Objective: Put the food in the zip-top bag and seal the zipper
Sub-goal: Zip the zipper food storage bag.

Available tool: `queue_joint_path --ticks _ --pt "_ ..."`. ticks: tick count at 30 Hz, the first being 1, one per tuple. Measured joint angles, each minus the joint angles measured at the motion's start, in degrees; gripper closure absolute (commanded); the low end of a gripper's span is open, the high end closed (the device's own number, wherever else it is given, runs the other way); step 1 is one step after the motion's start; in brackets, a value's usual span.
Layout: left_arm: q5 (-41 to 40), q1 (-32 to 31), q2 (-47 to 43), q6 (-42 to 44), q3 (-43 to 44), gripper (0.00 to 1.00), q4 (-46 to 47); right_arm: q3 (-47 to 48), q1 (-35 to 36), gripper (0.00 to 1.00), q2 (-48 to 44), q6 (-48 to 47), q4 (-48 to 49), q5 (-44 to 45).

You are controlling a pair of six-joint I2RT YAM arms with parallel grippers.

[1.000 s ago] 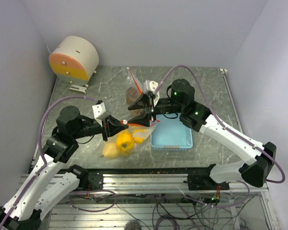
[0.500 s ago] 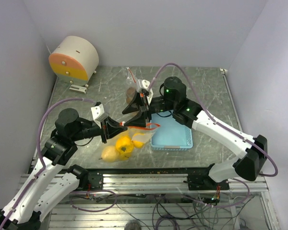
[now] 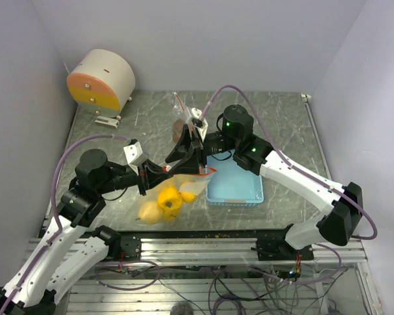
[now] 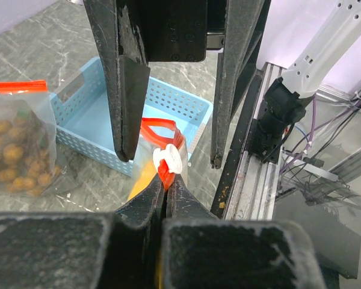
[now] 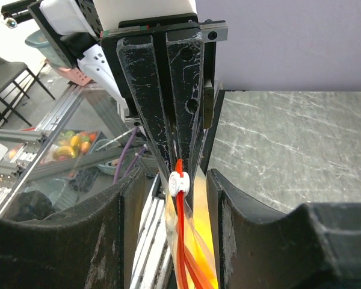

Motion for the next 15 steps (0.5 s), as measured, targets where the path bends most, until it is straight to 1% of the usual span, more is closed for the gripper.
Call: queue_joint_path --ticks 9,12,15 --pt "-0.3 0.0 0.0 0.0 0.0 0.93 -0.1 0.0 0.0 0.55 0.7 0.8 -0.5 0.3" --pt "-0.4 0.0 0.0 0.0 0.0 0.93 -0.1 0.1 0.0 0.6 1.1 0.8 -1.0 0.9" --pt "-0.6 0.0 0.0 0.0 0.0 0.93 -0.1 0.2 0.0 0.7 1.6 0.9 -1.3 0.9"
